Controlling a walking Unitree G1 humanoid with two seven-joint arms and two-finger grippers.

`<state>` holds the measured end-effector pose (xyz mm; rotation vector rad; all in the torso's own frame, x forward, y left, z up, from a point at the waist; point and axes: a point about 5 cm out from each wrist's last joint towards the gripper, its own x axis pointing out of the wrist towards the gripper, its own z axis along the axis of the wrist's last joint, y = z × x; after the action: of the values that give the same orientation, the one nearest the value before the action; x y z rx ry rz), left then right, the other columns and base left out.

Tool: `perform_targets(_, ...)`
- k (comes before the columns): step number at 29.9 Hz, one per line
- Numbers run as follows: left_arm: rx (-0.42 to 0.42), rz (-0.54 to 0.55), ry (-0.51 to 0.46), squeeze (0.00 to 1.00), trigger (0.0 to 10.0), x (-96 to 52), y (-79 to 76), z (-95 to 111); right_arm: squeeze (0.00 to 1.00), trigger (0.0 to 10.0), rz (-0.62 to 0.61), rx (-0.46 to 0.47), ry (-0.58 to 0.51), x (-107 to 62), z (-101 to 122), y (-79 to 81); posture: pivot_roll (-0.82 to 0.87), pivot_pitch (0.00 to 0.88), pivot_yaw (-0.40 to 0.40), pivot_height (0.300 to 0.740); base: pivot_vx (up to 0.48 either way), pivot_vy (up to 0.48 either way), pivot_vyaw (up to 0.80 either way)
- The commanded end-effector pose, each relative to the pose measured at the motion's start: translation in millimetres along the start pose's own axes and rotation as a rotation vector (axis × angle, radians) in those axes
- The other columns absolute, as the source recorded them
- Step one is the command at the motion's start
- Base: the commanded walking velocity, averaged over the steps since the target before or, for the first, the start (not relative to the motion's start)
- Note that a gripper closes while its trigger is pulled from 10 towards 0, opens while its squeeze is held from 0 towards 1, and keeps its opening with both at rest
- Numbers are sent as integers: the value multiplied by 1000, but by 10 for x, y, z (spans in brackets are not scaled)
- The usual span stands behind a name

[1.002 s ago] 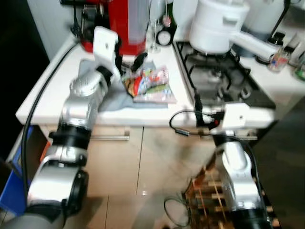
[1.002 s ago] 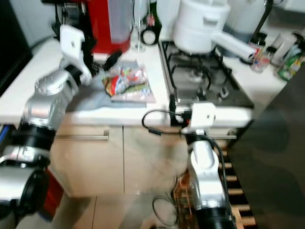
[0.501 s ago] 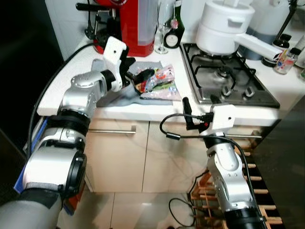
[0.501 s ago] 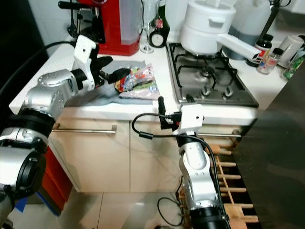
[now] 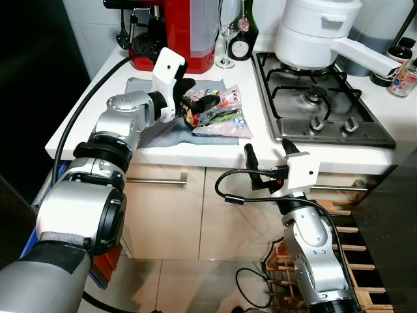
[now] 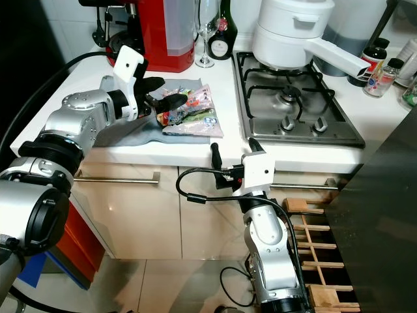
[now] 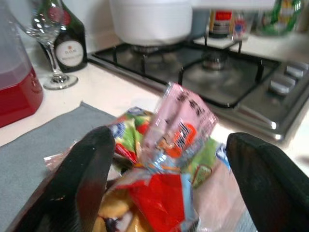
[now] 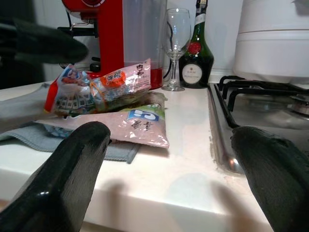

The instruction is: Restocking fridge

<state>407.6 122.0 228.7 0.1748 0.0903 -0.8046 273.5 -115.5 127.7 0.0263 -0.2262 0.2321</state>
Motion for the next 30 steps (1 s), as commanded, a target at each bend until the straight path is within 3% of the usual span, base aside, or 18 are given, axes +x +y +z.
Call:
perform_targets(1, 40, -9, -1, 0, 0, 32, -15, 84, 0, 10000, 2, -3, -5, -7, 29, 5, -74, 0, 32, 740, 0, 0, 0)
perform_targets(12, 173, 37, 150, 0, 0, 89, -70, -152, 0, 10000, -9, -9, 18, -60, 10, 15, -97, 0, 51, 740, 0, 0, 0)
perform_targets(23, 200, 19, 198, 0, 0, 140, -159, -287, 0, 10000, -34, -15, 28, -98, -1, 2, -125, 0, 77, 740, 0, 0, 0)
perform_targets(30, 210, 60, 178, 0, 0, 184, -189, -287, 0, 10000, -55, -28, 32, -115, -6, -32, -151, 0, 92, 740, 0, 0, 0)
